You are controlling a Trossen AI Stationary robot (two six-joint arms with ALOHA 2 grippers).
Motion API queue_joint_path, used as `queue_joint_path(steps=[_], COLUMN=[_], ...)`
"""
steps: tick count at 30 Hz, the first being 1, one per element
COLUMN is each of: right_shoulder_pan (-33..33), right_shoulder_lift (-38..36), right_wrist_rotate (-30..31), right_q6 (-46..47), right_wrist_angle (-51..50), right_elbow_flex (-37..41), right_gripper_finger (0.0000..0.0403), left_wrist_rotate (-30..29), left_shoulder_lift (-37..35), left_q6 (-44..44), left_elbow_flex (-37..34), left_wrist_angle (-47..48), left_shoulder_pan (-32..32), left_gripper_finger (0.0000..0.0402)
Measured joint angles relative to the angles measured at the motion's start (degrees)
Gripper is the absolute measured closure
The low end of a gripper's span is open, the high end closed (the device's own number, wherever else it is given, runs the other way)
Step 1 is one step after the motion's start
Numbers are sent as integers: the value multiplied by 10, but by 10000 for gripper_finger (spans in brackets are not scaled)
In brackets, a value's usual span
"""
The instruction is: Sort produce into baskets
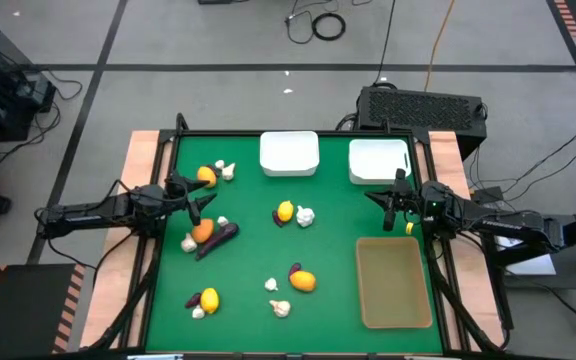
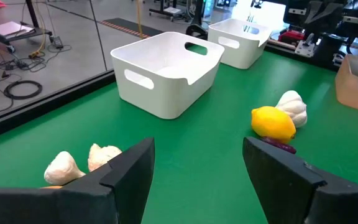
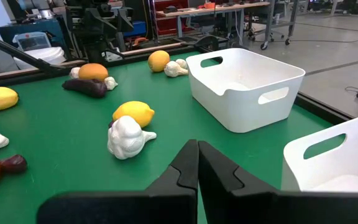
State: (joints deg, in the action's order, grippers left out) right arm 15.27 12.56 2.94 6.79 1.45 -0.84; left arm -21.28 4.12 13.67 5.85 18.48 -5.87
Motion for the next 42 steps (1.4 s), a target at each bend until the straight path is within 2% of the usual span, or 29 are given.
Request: queue_joint_path(steps=[12, 17, 24, 27, 31, 34, 37, 40, 42], right_shoulder_pan=[0, 0, 0, 0, 0, 0, -4, -18, -26], right_shoulder_lift=[0, 0, 0, 0, 1, 8, 20, 43, 62], right_wrist_rotate=[0, 0, 0, 1, 0, -11, -34, -34, -31], right_q6=[2, 60, 61, 52, 58, 74, 89, 97, 102], right_wrist_angle=[11, 34, 48, 70, 115, 136, 160, 186, 205], right_elbow_flex=[0, 0, 0, 0, 0, 0, 0, 0, -1], right_gripper_finger=[403, 403, 403, 403, 402, 395, 377, 350, 331], left_wrist_rotate=[0, 0, 0, -2, -51, -52, -3, 63, 87], left_shoulder_lift=[0, 0, 0, 0, 0, 0, 0, 1, 12], left_q6=[0, 3, 126, 129, 144, 160, 155, 137, 124], left_elbow_flex=[0, 0, -3, -3, -3, -2, -2, -2, -1], left_wrist_angle=[0, -2, -28, -32, -31, -26, -30, -46, -57], left_shoulder_pan=[0, 0, 0, 0, 0, 0, 0, 0, 0], left_gripper_finger=[150, 150, 150, 150, 150, 150, 150, 150, 150])
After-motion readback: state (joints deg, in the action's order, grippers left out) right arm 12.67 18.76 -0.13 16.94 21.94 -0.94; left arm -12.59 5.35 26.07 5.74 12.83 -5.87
